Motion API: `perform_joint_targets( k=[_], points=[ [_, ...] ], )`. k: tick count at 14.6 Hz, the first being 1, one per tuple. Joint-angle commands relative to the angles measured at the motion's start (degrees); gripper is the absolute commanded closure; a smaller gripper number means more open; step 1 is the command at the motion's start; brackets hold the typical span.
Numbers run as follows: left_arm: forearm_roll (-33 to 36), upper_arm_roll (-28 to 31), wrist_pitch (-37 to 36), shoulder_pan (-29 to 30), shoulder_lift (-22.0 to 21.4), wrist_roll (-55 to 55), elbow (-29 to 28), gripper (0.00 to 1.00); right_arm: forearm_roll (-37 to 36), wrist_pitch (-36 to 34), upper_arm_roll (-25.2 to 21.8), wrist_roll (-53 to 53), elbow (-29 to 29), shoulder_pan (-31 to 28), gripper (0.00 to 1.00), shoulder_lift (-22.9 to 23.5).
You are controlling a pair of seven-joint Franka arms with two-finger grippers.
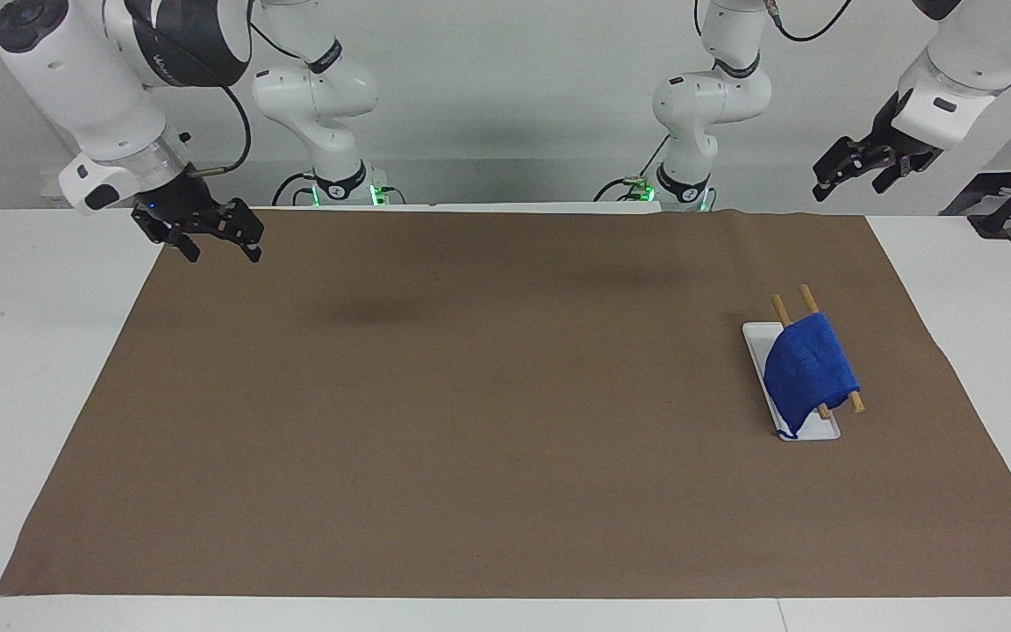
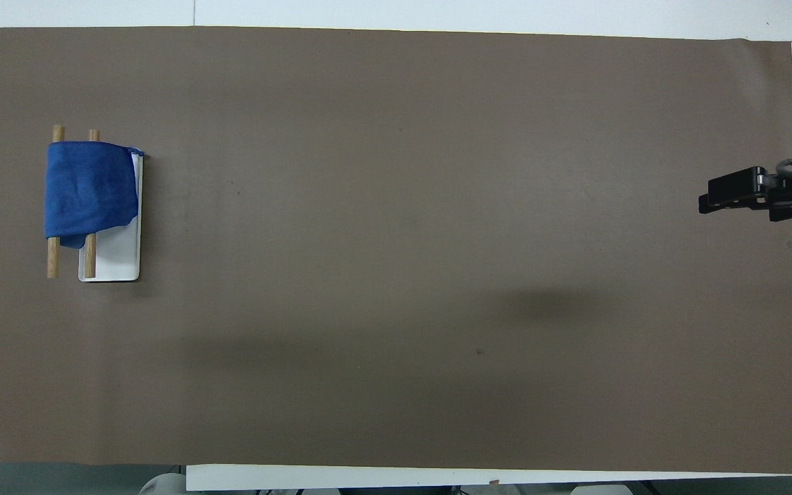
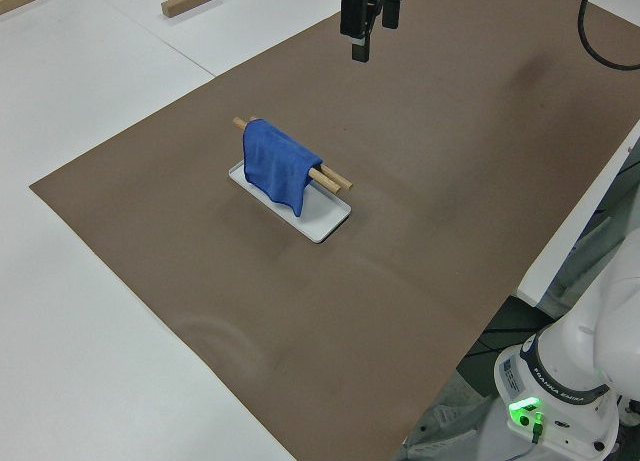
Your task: Right arm passes towel to left arm to hang
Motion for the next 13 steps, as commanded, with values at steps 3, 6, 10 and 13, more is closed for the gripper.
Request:
perform_joint_targets(
  k=[3,6,10,13],
  points=[
    [1.6,0.7,-3.5,-3.2,3.8,1.6,3.2,0.0,-1.1,-0.4,0.1,0.0,-0.2,0.1,0.0,-0.2],
    [1.4,0.7,-3.8,-3.2,5.4,1.5,5.4,0.0,-1.1,-0.4,0.1,0.0,-0.2,0.1,0.0,-0.2],
    [0.7,0.7,-2.5,-3.4,5.4,1.5,5.4,0.0,-1.1,-0.4,0.1,0.1,-0.2,0.1,0.0,-0.2],
    [-0.6,0.8,-0.6,-3.4,5.3,0.5,5.3,0.0,-1.1,-0.4,0.1,0.0,-0.2,0.1,0.0,-0.2]
  ],
)
